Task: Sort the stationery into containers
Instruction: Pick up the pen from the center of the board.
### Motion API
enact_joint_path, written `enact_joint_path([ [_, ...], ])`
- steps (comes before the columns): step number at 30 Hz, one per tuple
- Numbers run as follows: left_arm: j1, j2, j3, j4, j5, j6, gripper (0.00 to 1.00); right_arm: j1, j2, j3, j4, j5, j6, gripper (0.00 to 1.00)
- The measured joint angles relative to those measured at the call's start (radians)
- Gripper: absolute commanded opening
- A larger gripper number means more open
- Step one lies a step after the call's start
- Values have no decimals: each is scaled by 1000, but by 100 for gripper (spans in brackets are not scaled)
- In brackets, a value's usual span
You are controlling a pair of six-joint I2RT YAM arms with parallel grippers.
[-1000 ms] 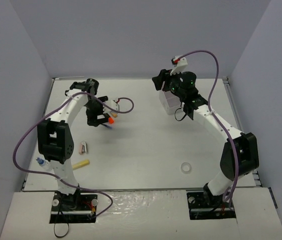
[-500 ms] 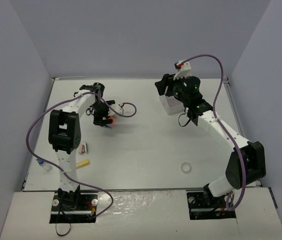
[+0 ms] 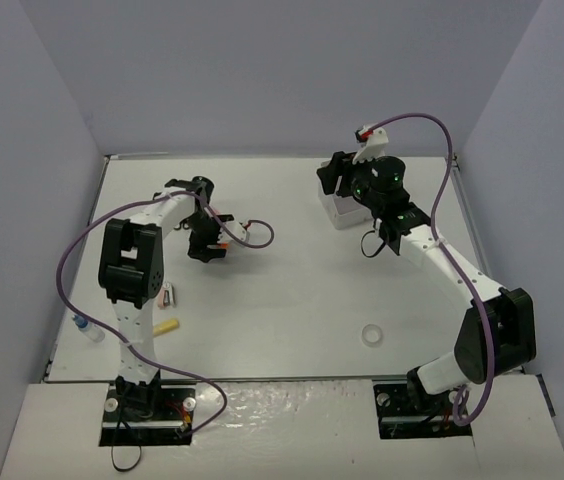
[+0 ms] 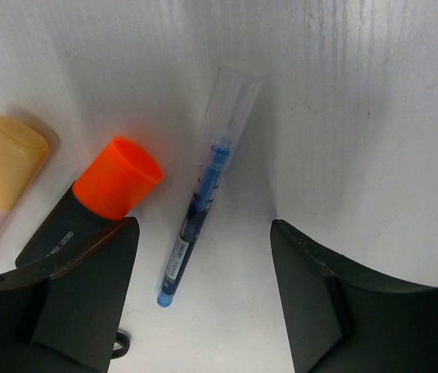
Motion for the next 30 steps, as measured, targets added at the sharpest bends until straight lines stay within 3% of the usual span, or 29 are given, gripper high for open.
enact_joint_path([
  [3, -10, 3, -12, 5, -16, 0, 44, -2, -7, -6, -4, 5, 1, 55],
  [6, -21, 5, -13, 2, -31, 0, 39, -3, -17, -8, -10, 10, 1, 55],
  [10, -30, 3, -22, 2, -55, 7, 0, -9, -37, -11, -22, 14, -1, 55],
  [19, -43, -23, -59, 47, -65, -50, 0, -22, -61, -9, -65, 23, -1, 55],
  [25, -43, -63, -55, 58, 62, -283, 0, -36, -70, 29, -133, -20, 20, 64],
  [30, -43, -204, 59, -2, 254, -518, 0, -59, -105, 67, -139, -139, 81, 64],
])
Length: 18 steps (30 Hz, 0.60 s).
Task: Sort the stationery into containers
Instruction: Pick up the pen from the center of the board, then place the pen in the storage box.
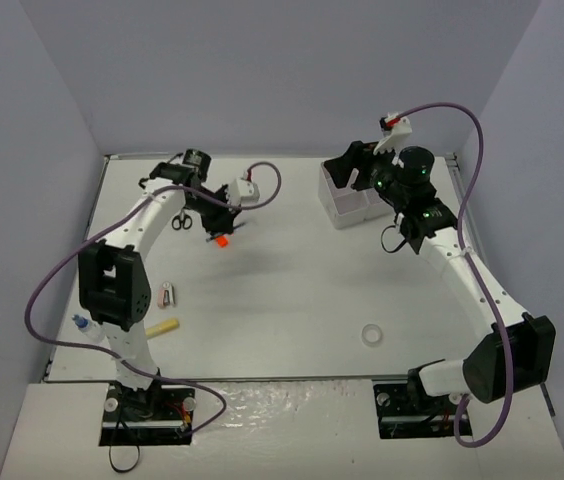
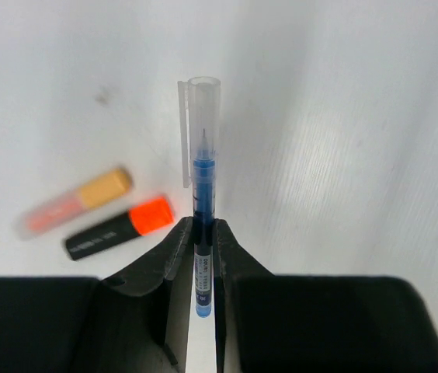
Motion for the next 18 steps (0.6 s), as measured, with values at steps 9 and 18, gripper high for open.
enact_joint_path([
  [9, 1, -385, -25, 396, 318, -741, 0, 171, 9, 96, 65, -207, 69, 64],
  [18, 1, -494, -135, 707, 371, -1197, 0, 329, 128, 173, 211, -252, 155, 56],
])
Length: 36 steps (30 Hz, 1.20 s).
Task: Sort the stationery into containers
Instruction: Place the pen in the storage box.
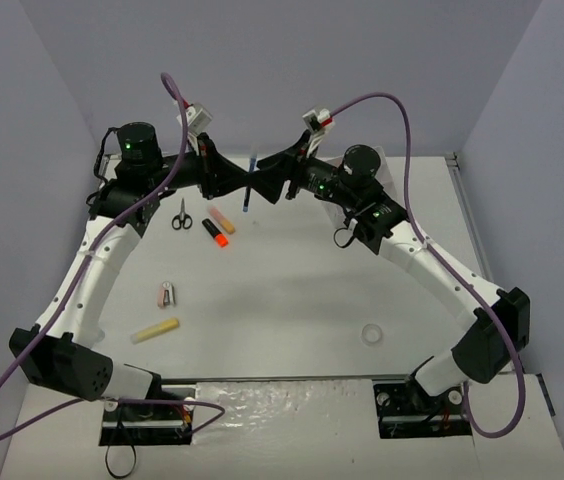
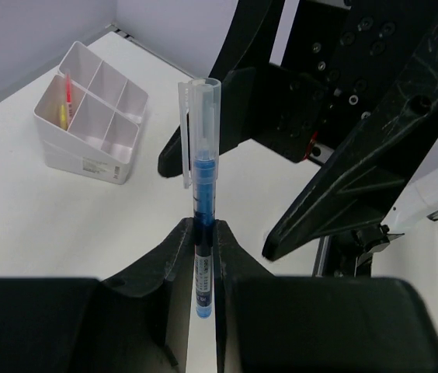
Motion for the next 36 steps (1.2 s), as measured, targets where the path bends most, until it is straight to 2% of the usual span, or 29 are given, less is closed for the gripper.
enact_joint_path([
  [4, 2, -5, 0, 11, -3, -33, 0, 32, 48, 23, 36, 0, 25, 46],
  [8, 12, -11, -6, 20, -1, -41, 0, 42, 73, 29, 74, -5, 55, 43],
  [17, 19, -30, -37, 49, 11, -38, 0, 14, 88, 29, 121, -71, 135, 45],
  [25, 13, -29, -45, 32, 26, -27, 0, -100, 93, 62, 223, -84, 223, 46],
  [36, 13, -19, -44, 32, 30, -25, 0, -82, 114, 80, 222, -80, 220, 47],
])
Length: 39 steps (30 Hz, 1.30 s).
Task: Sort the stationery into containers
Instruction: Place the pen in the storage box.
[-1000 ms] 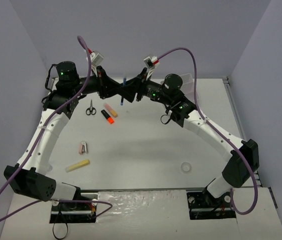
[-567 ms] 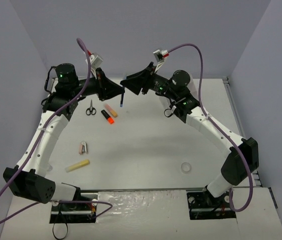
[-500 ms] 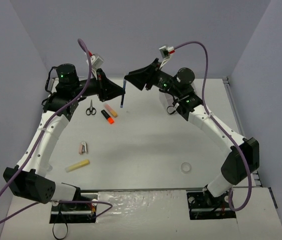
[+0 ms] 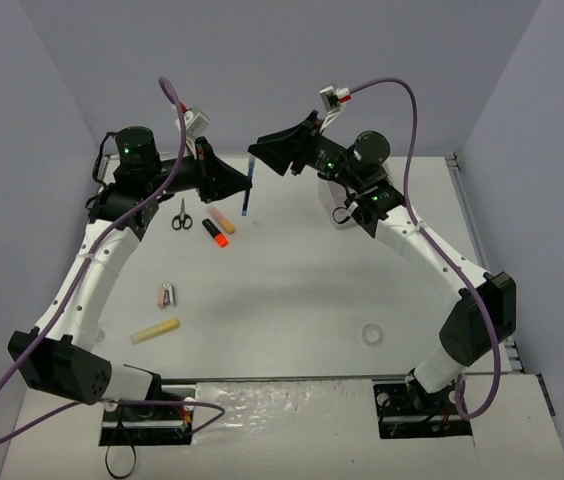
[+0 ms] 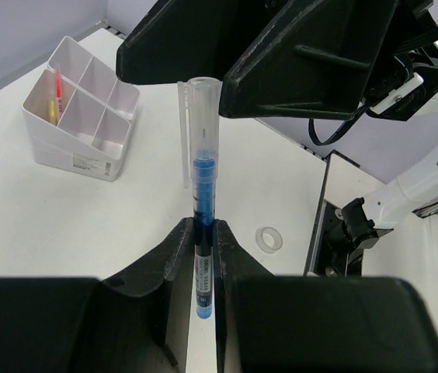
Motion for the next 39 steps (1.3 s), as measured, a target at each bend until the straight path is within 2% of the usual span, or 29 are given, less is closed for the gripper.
enact_joint_path([
  [3, 0, 7, 0, 0, 0, -1, 0, 10, 14, 1, -3, 3, -3, 44],
  [6, 0, 12, 0, 0, 0, -2, 0, 21, 30, 2, -10, 6, -8, 36],
  [10, 0, 15, 0, -3, -9, -3, 0, 30, 39, 2, -16, 9, -7, 4],
  [11, 1, 16, 0, -3, -11, -3, 0, 33, 39, 2, -15, 8, -7, 1],
  [13, 1, 18, 0, -4, -18, -2, 0, 38, 39, 2, -15, 9, -8, 0],
  [14, 1, 19, 0, -5, -19, -3, 4, 40, 39, 2, -16, 11, -9, 0],
  [15, 1, 20, 0, -5, -21, -2, 36, 40, 39, 2, -16, 12, -11, 0],
  [17, 0, 21, 0, -10, -35, -1, 65, 40, 39, 2, -24, 19, -21, 0],
  [18, 0, 22, 1, -18, -47, -1, 88, 40, 39, 3, -34, 27, -34, 0],
  [19, 0, 23, 3, -30, -60, -2, 97, 40, 39, 3, -47, 36, -46, 0],
  [25, 17, 32, 28, -171, -200, 27, 97, -23, 40, 32, -175, 148, -141, 0],
  [30, 57, 31, 62, -368, -370, 145, 97, -191, 56, 43, -228, 414, -262, 0],
  [34, 71, 19, 48, -498, -514, 248, 97, -276, 143, 54, -168, 541, -329, 0],
  [39, 98, -42, -72, -580, -602, 301, 97, -332, 297, 54, -73, 578, -330, 0],
])
